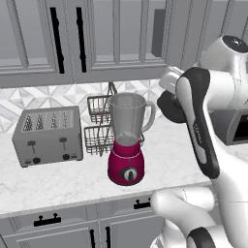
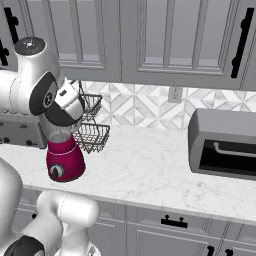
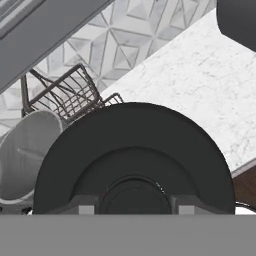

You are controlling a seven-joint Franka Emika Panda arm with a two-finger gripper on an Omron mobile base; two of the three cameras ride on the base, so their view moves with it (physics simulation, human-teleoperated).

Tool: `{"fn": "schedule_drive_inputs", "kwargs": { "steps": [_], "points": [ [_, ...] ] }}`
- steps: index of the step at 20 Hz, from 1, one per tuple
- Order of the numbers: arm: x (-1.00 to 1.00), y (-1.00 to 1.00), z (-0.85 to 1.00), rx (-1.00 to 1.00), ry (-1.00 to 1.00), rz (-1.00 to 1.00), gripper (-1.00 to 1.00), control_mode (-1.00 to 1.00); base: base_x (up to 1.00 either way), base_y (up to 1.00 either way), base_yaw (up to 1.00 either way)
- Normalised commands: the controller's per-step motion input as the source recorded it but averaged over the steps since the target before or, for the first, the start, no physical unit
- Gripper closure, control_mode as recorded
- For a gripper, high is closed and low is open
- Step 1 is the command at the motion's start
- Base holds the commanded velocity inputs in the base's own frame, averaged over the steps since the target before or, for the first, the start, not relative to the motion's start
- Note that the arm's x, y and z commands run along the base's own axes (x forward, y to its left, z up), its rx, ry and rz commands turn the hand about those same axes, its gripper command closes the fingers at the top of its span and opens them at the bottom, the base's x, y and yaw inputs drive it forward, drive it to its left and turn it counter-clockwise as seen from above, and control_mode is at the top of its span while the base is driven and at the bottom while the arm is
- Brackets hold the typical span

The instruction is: Close the lid blender by securely placing the lid on top.

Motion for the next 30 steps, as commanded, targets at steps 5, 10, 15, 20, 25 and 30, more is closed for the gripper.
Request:
{"fn": "schedule_drive_inputs", "kwargs": {
  "steps": [5,10,15,20,25,30],
  "points": [
    [0.07,0.54,0.19,0.00,0.00,0.00,1.00,-1.00,0.00,0.00,0.00],
    [0.39,0.43,0.00,-0.03,0.06,-0.05,1.00,-1.00,0.00,0.00,0.00],
    [0.20,0.32,0.11,-0.05,0.12,-0.12,1.00,-1.00,0.00,0.00,0.00],
    [0.38,0.28,0.00,-0.05,0.18,-0.08,1.00,-1.00,0.00,0.00,0.00],
    [0.34,0.15,0.03,-0.01,0.07,-0.02,1.00,-1.00,0.00,0.00,0.00],
    [0.20,0.03,0.00,0.00,0.05,0.00,1.00,-1.00,0.00,0.00,0.00]
  ]
}}
